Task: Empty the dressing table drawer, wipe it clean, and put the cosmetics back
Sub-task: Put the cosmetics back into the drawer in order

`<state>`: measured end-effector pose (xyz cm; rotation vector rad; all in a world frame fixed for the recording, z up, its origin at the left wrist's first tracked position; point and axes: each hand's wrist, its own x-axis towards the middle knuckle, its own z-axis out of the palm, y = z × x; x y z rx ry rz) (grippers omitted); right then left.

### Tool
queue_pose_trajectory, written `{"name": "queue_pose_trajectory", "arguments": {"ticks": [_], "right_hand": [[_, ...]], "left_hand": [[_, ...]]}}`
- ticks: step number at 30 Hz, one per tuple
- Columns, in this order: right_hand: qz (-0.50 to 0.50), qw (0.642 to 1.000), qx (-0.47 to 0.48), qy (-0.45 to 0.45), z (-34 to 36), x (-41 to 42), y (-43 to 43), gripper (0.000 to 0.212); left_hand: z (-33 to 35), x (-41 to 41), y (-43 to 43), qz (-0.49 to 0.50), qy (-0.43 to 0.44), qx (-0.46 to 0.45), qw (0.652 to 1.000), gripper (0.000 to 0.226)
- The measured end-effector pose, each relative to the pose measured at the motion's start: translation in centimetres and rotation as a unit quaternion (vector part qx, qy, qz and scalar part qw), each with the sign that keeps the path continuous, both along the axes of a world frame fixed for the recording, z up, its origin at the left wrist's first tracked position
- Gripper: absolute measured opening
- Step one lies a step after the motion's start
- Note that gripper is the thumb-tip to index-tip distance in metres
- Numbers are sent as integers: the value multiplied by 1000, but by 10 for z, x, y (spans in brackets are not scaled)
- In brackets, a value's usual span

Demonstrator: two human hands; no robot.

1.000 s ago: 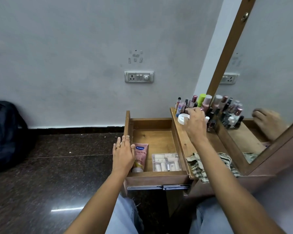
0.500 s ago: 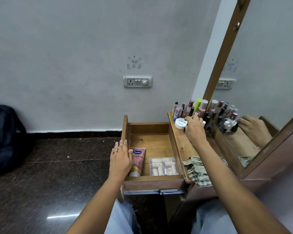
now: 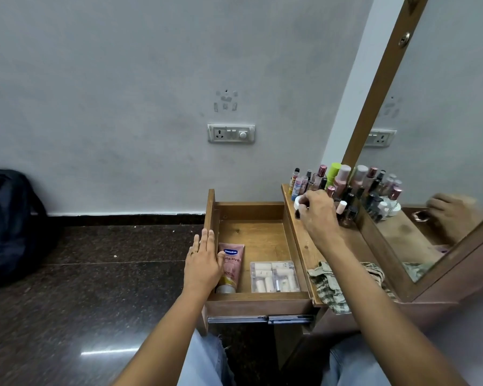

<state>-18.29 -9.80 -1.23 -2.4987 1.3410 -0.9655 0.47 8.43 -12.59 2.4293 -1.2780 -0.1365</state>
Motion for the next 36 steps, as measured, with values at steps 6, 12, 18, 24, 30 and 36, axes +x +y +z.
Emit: {"name": "queue_pose_trajectory", "arguments": {"ticks": [6,12,18,24,30,36], "right_hand": [[120,991,16,54,-19,48,23,10],[94,965,51,240,-49,83,3,18],[38,929,35,368,-68,101,-24,36],[-5,901,4,433,-84,111,-50,39],[-18,889,-7,458,-95,115,-66,43],[-40,887,-19,459,-100,117,-67,38]], "left_hand": [[0,0,0,6,1,5,1000,62],[-1,2,-1,4,3,-2,1000,60],[-5,5,-5,0,7,-10,1000,59],[-9,8,-6,0,5,-21,1000,59],[-9,8,-7,-1,14,-25,1000,59],[-8,8,-7,3,13,-27,1000,59]]}}
